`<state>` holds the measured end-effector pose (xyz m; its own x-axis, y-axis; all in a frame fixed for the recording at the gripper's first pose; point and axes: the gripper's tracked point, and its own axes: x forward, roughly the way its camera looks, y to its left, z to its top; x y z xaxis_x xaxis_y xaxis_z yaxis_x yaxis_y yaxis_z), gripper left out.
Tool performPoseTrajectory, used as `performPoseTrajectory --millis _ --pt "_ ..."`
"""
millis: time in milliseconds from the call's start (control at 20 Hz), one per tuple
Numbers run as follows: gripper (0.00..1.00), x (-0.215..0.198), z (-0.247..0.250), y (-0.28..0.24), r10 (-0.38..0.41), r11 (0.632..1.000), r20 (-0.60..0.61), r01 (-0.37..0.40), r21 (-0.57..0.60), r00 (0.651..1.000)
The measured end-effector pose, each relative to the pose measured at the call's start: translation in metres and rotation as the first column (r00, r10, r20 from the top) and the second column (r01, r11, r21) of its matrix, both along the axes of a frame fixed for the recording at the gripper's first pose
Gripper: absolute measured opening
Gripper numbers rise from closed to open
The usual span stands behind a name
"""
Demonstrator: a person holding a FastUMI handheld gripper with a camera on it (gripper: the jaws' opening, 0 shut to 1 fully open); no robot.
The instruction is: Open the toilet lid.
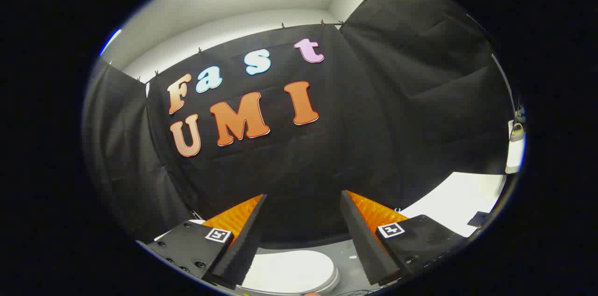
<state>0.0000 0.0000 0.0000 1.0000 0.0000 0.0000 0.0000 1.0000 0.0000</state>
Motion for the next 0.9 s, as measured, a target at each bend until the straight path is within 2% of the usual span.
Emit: performPoseTrajectory --millis 400,750,900 --pt "0.98 -0.011 0.021 -0.003 -0.041 0.989 0.063 0.05 -0.142 0.997" --pt "0.98 -0.007 0.013 -0.003 -0.04 0.991 0.033 0.044 -0.124 0.999" --pt "0.98 -0.001 0.002 0.004 -0.013 0.994 0.01 0.014 -0.105 1.0"
